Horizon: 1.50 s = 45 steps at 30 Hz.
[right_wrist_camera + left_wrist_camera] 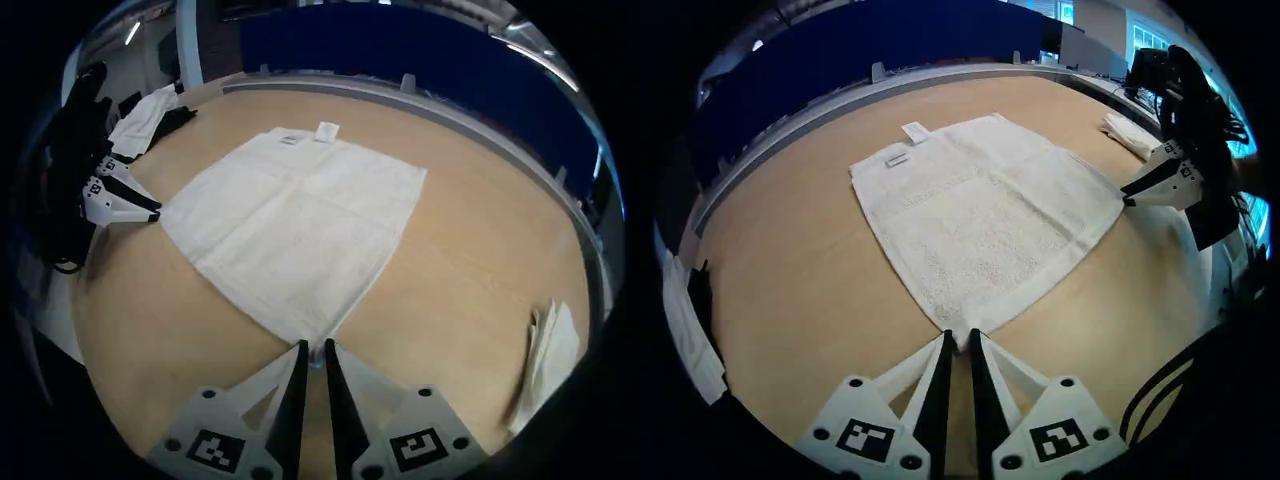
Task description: Fold towel
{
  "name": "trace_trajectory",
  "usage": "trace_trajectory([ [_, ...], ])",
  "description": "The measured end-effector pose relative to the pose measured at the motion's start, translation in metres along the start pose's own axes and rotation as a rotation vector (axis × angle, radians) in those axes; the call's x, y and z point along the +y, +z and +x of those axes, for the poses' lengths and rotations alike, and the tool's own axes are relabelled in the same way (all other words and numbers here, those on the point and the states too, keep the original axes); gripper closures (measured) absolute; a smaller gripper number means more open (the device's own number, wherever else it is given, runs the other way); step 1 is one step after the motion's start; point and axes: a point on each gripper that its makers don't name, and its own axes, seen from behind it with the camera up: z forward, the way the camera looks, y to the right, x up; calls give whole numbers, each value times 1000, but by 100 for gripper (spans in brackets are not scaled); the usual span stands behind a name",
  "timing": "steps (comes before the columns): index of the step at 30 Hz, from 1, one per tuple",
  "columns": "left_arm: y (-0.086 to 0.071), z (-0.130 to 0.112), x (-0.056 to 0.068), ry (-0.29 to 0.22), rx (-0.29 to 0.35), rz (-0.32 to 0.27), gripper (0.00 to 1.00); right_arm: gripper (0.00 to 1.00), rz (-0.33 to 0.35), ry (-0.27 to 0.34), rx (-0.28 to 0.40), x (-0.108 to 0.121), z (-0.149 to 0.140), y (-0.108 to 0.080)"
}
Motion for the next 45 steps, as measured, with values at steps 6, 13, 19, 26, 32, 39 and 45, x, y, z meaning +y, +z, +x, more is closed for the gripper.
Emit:
trace_trajectory([
  [6,-2,0,1,1,4,3,89,89,4,-12,2,-2,1,-2],
  [13,-7,4,2,-26,17,4,89,90,-1,-22,8,-1,4,-6],
  [19,-15,11,2,-37,28,13,89,90,-2,-20,27,-1,13,-16],
  [26,-33,25,1,-74,49,15,89,90,-7,-16,59,2,28,-37],
  [32,-54,44,1,-109,75,15,89,90,-10,-10,86,2,45,-58],
  [39,-82,64,3,-124,102,23,90,90,-12,-14,112,-1,62,-86],
  [45,-104,81,4,-137,131,26,89,90,-11,-16,122,-4,72,-108],
])
